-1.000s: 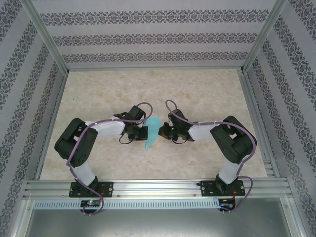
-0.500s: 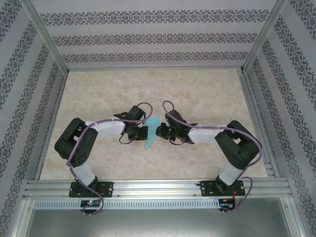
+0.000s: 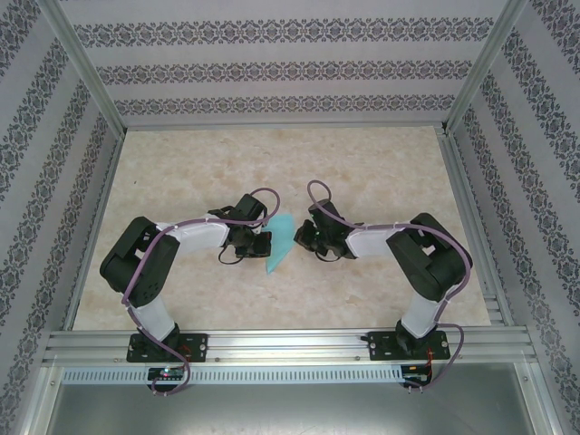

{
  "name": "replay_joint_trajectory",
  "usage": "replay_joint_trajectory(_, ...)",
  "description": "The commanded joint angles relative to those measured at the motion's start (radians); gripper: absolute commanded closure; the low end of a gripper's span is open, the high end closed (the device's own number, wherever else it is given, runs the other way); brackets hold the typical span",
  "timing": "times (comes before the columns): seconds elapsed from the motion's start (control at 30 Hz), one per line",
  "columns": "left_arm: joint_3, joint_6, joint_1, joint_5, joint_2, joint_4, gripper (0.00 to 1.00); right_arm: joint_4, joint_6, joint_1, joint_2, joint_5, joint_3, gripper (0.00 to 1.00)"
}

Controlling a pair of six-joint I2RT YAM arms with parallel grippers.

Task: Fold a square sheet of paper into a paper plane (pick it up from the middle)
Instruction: Third fold the triangle at the center of the table.

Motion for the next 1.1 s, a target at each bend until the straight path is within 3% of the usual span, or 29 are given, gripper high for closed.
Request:
replay_joint_trajectory(0.0,-0.072,0.021,0.011,-0.131,0.085,-0.109,1.00,-0.050,-0.010,-0.007,-0.074,0.104,-0.024,0.99)
replay_joint_trajectory(0.2,-0.081,0.005,0.012,-0.129,0.086,-0.093,1.00,-0.085,-0.017,0.124,-0.230,0.066,-0.043,0.99)
replay_joint_trajectory(0.47,-0.096,-0.017,0.012,-0.102,0.103,-0.054,1.00,0.158,0.158,0.255,-0.160,-0.027,-0.116,1.00)
replay_joint_trajectory(0.67,-0.111,-0.026,0.012,-0.101,0.097,-0.038,1.00,0.274,0.205,0.270,-0.046,-0.071,-0.101,1.00)
replay_joint_trajectory(1.07,-0.116,-0.028,0.012,-0.105,0.092,-0.036,1.00,0.183,0.231,0.269,0.001,-0.084,-0.079,1.00)
